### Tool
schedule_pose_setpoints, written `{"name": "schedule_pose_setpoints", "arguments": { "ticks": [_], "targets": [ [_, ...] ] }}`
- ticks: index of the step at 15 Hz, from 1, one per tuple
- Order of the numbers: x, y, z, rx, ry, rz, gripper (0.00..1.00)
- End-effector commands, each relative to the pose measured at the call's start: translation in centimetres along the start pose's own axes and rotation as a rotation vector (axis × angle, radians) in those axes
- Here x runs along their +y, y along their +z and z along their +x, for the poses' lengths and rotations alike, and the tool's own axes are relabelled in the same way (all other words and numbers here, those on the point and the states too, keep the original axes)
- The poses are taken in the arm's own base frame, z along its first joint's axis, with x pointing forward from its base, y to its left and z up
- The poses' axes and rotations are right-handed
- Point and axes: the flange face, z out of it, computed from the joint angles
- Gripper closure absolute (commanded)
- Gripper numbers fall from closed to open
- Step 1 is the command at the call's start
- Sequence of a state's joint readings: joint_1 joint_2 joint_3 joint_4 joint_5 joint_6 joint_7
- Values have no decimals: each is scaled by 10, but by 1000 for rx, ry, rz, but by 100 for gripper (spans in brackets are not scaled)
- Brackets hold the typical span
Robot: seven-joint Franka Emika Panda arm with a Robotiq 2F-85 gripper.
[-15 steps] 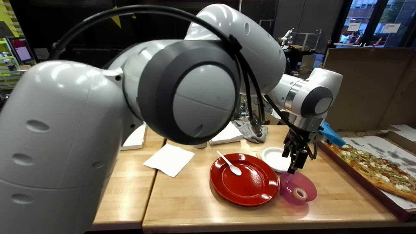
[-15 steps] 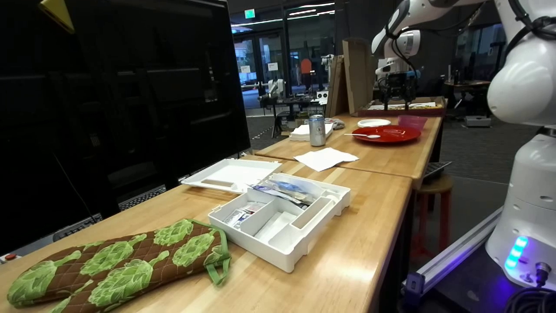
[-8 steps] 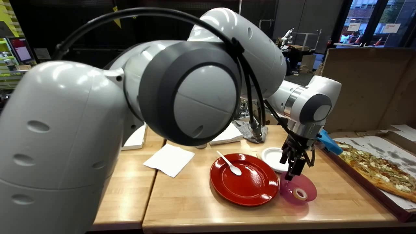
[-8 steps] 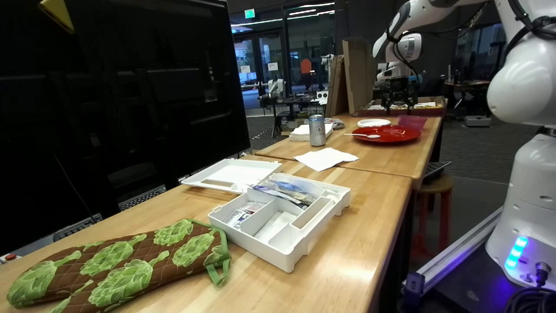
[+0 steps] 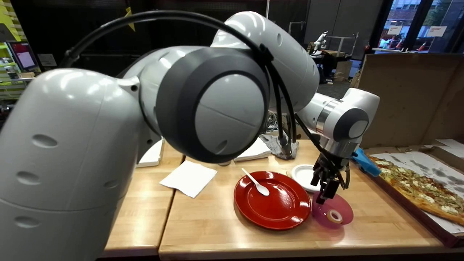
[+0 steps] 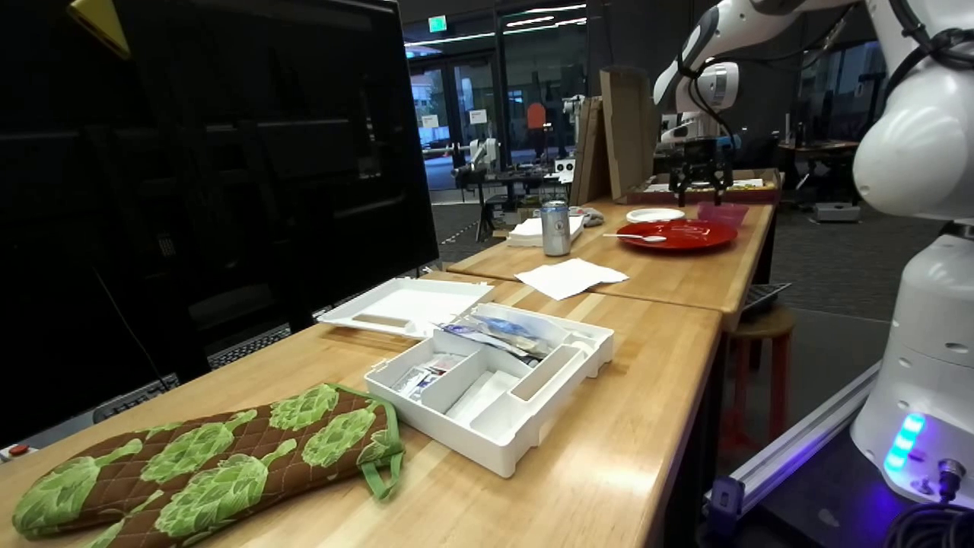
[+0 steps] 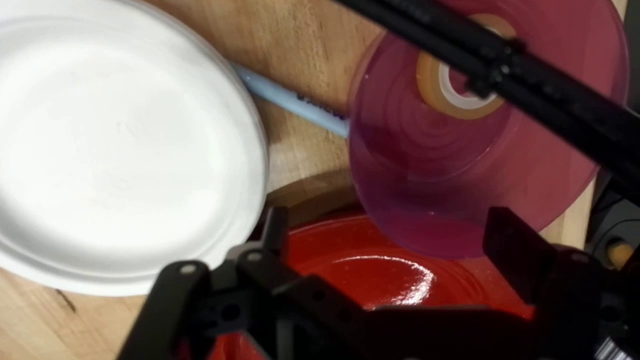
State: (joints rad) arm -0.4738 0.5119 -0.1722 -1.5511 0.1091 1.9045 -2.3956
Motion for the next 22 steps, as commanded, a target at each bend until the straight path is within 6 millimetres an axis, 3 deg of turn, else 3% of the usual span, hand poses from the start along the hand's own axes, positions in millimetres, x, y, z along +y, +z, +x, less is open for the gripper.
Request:
{"name": "schedule_pose_setpoints", "arguments": {
  "ticks": [1,8,10,16,22],
  "targets": [
    [-1,-2,1,2,-6,-8,32],
    [0,-1,0,1,-19,-15,88],
    [0,-2,0,-2,-21,-15,99],
    [0,-7,1,-9,-22,-12,99],
    [-2,-38,-6,-56,-14,-41,99]
  ]
}}
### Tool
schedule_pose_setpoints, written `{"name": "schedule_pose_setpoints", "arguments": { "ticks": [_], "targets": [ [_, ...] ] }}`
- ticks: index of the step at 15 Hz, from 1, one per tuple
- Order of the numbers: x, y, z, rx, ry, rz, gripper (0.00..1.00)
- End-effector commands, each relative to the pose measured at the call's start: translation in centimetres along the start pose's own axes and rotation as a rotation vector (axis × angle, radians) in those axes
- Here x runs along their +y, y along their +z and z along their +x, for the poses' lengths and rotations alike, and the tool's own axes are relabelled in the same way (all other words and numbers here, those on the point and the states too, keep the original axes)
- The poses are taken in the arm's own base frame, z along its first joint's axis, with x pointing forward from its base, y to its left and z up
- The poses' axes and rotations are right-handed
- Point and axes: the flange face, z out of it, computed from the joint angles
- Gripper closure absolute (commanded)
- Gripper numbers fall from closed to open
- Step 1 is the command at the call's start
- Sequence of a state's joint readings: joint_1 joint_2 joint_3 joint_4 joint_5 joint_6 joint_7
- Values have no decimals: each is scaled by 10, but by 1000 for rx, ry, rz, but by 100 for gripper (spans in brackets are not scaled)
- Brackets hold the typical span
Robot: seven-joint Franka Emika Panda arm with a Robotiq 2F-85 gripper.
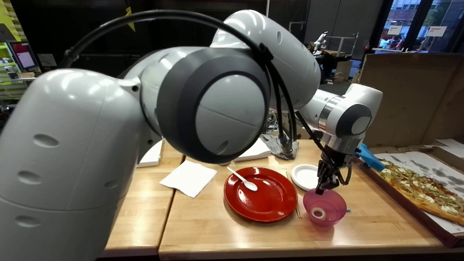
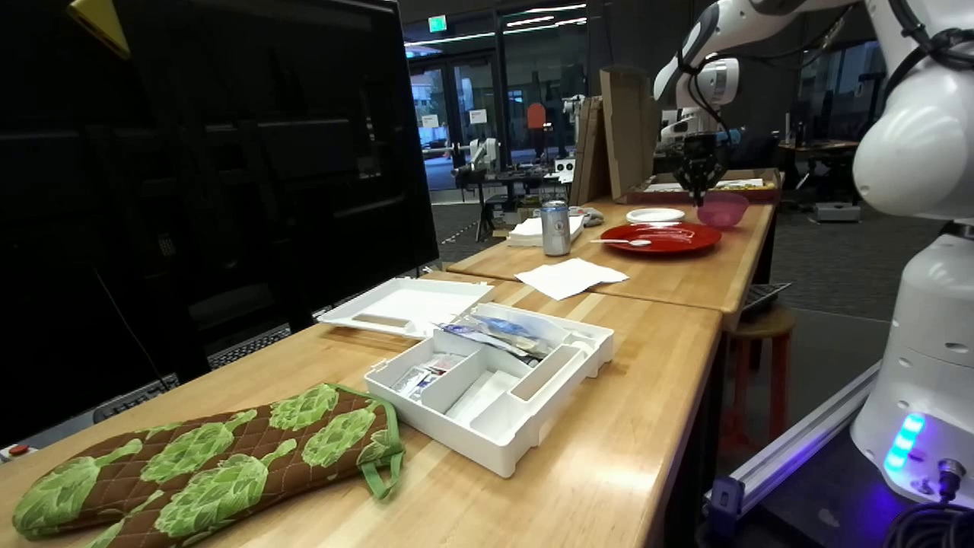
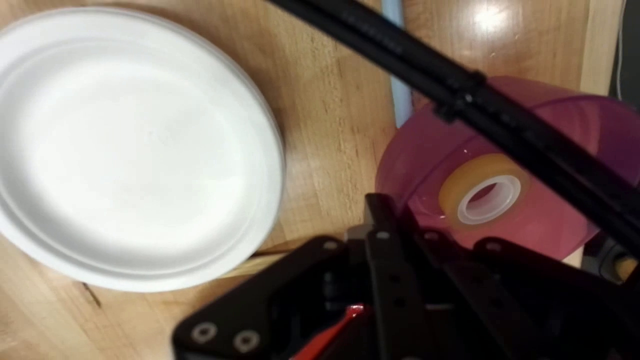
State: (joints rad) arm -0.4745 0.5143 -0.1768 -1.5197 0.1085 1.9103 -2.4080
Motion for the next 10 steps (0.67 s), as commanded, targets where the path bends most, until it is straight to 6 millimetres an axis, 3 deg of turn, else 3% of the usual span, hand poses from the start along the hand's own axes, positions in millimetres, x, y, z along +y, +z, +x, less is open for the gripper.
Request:
{"name": "schedule_pose_setpoints", "arguments": {
  "ticks": [1,7,8,10],
  "targets": [
    [-3,-30,-2,-33,-7,-25,99],
    [-3,-47,-22,-92,-127,-67,99],
    [2,-53,-6,-110,-153,-66,99],
    [8,-56,2,-148,-217,-61,99]
  ]
}}
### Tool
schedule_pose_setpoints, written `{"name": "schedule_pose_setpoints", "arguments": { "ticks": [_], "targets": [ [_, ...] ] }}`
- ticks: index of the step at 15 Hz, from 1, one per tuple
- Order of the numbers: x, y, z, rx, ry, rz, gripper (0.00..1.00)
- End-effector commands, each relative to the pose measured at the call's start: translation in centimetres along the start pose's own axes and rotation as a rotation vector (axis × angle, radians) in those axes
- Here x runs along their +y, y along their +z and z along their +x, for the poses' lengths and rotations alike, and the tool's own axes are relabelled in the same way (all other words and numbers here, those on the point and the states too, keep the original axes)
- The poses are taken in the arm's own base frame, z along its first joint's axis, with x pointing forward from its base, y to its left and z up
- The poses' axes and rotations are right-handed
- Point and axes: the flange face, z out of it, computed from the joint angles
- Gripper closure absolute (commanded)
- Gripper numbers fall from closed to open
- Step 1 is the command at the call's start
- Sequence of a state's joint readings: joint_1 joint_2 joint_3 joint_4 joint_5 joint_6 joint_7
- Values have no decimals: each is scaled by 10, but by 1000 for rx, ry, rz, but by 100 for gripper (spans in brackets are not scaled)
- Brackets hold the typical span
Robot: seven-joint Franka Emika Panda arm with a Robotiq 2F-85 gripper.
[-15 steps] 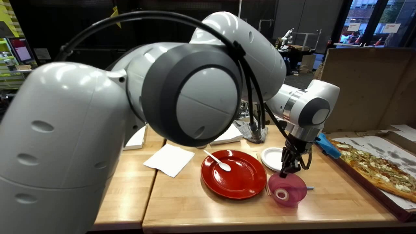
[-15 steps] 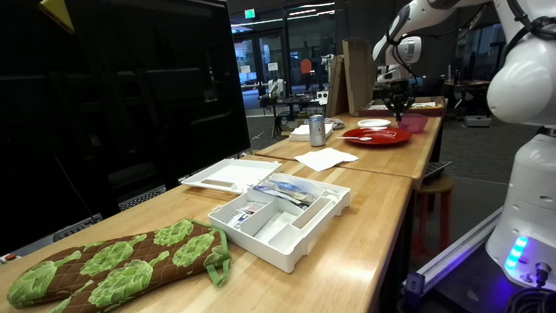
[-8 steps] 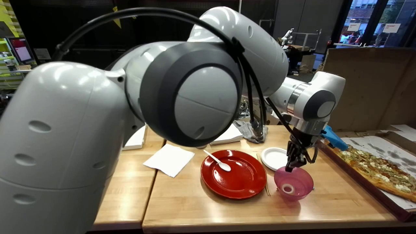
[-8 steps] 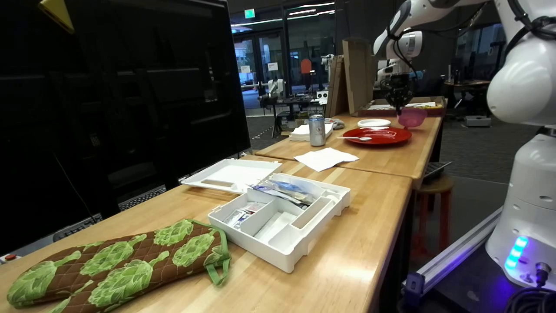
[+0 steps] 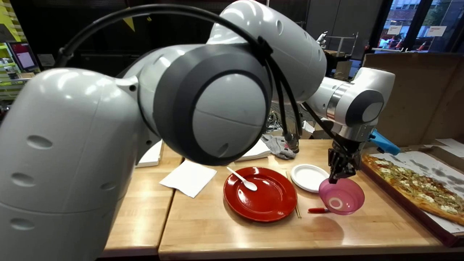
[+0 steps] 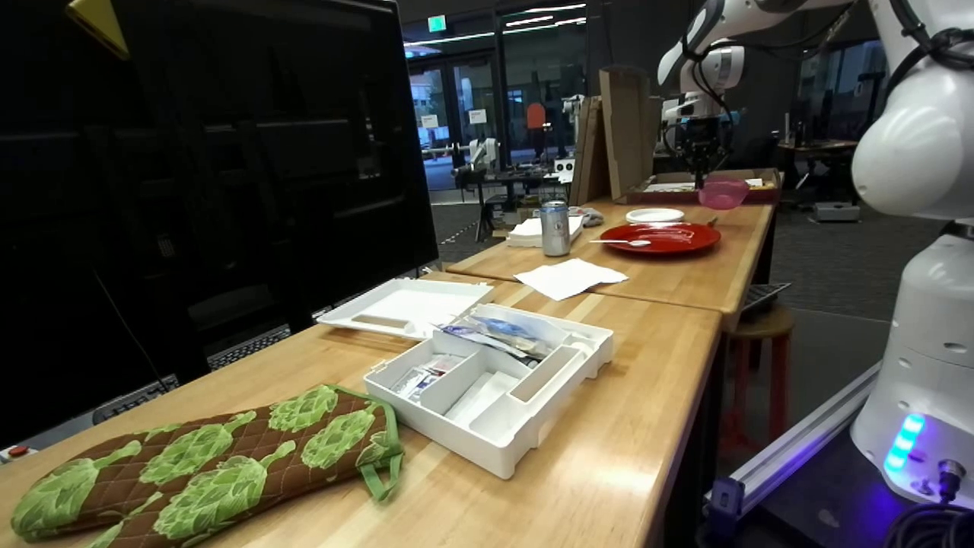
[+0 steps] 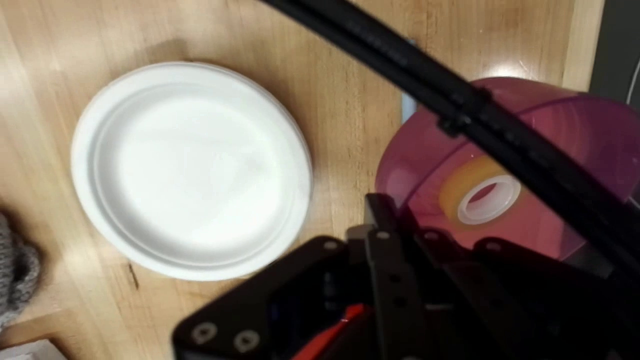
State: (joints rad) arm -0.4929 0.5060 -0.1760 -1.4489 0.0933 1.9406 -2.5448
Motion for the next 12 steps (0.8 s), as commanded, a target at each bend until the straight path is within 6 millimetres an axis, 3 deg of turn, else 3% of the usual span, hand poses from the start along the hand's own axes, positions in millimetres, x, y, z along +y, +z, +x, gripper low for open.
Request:
{"name": "schedule_pose_setpoints", "arguments": {
  "ticks": [1,9,12],
  "targets": [
    [14,-16,19,-69,-123,-2,99],
    [80,-33,109,-216,-432,-13,99],
    [90,-34,129,-232,-499,-30,99]
  ]
}}
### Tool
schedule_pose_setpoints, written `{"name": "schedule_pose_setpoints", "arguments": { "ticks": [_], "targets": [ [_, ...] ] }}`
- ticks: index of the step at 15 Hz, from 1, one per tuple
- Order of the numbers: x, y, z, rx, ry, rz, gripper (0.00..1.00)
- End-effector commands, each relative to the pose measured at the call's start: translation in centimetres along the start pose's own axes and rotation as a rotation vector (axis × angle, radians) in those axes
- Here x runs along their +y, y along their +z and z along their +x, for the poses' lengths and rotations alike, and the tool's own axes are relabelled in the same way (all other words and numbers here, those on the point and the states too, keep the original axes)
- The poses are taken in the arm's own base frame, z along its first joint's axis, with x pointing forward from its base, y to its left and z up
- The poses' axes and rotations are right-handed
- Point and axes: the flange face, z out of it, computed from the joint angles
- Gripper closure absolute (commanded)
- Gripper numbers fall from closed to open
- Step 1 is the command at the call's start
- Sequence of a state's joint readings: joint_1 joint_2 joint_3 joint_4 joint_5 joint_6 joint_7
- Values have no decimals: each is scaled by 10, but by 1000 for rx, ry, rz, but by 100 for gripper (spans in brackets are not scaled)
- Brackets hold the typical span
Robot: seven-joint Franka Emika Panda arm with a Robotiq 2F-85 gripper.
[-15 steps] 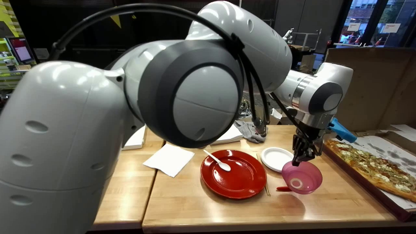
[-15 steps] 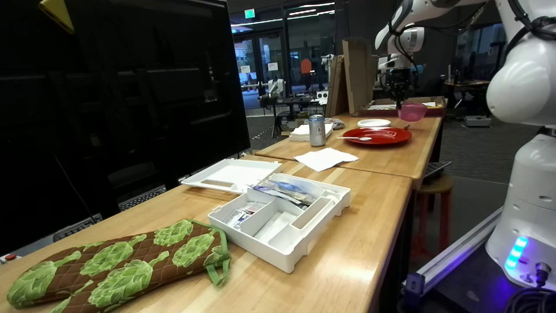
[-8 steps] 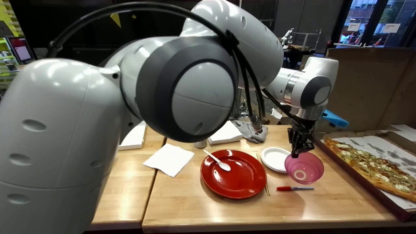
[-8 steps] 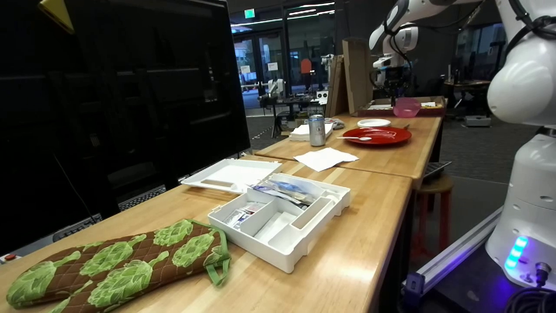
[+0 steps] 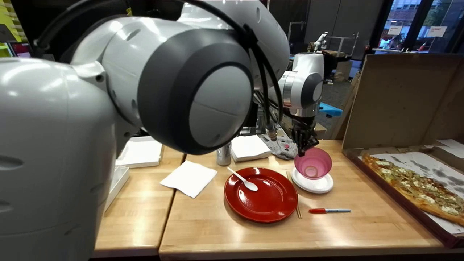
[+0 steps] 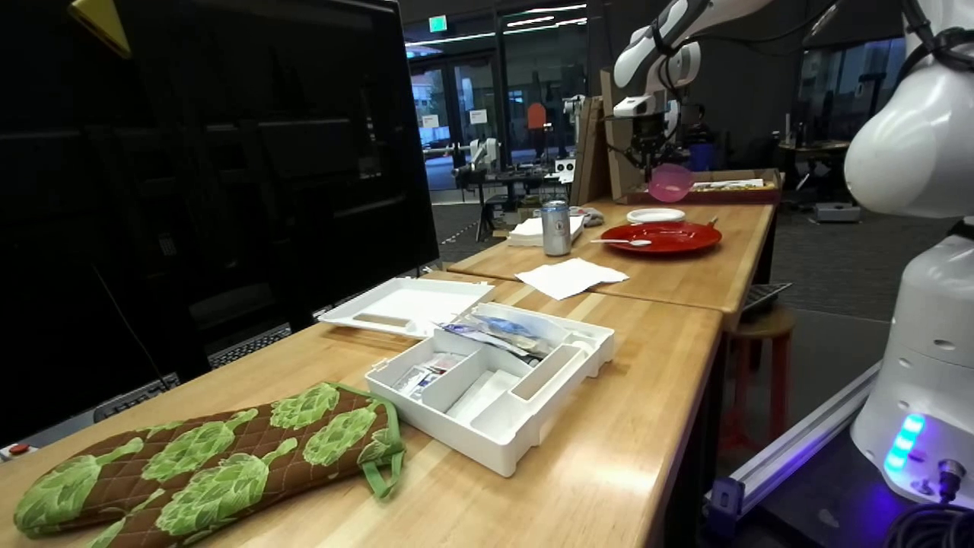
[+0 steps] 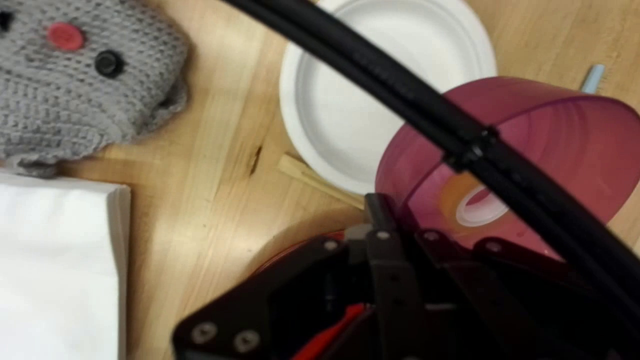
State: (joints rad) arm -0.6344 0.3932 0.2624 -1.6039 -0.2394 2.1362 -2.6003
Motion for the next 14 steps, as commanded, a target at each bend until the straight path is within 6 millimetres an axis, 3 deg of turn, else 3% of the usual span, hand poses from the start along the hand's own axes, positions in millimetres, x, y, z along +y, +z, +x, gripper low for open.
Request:
{"name": "schedule_pose_setpoints", "arguments": {
  "ticks": [1,4,10,14],
  "targets": [
    [4,-13,18,-34,-59,-18,99],
    [2,-16,17,-30,-73,-51,99],
    [-33,-24,-3,-29,-65,-95,99],
    [-51,-14,-7,-19,-90,-102,99]
  ]
}}
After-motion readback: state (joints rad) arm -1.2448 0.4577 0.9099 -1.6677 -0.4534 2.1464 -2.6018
